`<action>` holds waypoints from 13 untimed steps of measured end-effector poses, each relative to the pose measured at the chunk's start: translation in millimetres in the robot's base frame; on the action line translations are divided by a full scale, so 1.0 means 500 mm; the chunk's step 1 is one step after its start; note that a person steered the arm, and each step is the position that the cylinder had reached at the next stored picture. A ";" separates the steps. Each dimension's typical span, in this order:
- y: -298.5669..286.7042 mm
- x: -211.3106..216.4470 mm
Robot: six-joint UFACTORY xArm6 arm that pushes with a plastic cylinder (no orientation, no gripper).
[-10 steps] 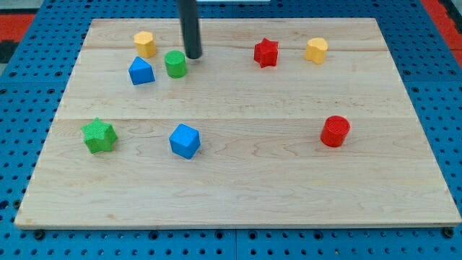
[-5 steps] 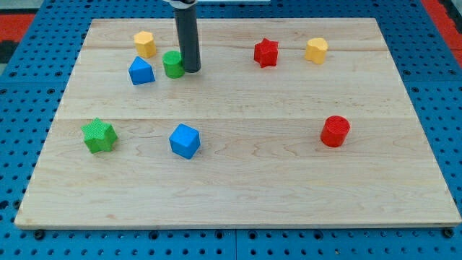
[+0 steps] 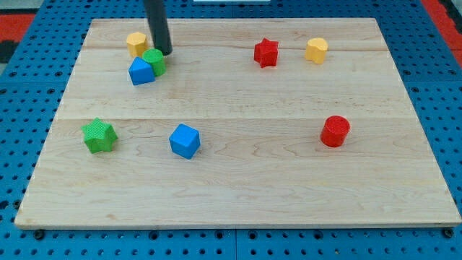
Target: Push the green circle towards the top left
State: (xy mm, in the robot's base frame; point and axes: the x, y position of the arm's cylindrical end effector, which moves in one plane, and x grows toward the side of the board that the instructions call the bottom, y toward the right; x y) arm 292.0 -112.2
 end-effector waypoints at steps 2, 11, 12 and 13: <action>0.001 0.087; -0.266 0.102; -0.261 0.080; -0.263 0.034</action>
State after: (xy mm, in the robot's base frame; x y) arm 308.8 -243.5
